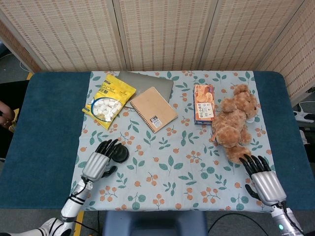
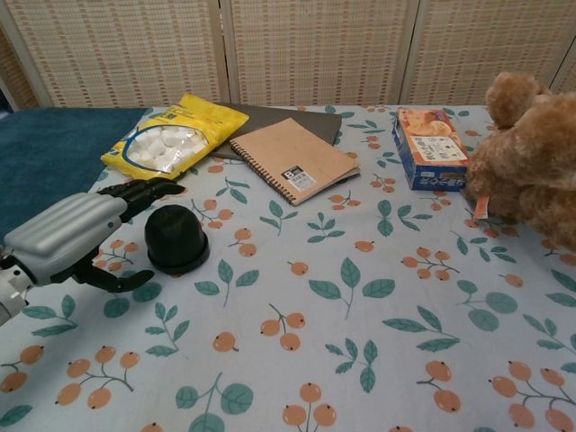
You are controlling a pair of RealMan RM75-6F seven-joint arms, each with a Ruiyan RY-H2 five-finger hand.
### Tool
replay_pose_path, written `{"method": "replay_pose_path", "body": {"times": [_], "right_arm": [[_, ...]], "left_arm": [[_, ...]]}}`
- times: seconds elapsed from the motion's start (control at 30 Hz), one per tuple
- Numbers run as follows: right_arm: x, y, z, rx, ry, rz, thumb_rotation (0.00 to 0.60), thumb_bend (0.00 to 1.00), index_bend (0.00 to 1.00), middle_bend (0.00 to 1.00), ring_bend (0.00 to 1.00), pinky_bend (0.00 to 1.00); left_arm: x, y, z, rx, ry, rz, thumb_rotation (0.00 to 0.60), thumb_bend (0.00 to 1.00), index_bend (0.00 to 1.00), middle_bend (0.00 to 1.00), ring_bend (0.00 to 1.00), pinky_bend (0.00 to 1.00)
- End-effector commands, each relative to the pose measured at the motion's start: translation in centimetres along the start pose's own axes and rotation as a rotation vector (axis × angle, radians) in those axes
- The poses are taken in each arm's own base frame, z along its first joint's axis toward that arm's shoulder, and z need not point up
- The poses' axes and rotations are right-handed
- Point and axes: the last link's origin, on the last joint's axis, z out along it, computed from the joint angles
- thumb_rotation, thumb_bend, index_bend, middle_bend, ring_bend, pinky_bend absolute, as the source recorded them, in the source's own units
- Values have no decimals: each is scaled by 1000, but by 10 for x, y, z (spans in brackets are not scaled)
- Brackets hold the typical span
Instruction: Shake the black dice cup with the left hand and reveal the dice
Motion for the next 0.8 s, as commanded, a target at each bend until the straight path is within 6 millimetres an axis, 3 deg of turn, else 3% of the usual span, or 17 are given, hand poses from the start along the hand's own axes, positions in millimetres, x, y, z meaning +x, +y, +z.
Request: {"method": "replay_pose_path", "body": {"times": [0.03,0.3,0.8], "right_arm": [[0,0,0,1,-1,1,600,269,0,0,0,0],[1,1,0,-2,3,6,600,269,0,0,0,0],[1,1,0,0,-7,4,600,269,0,0,0,0]], "left_arm": [[-3,3,2,-9,-11,3,600,315,0,0,0,99],[-15,9,11,-17,-42,19,600,314,0,0,0,109],[-31,-1,25,34,-63,79,600,317,36,19,0,135]]}}
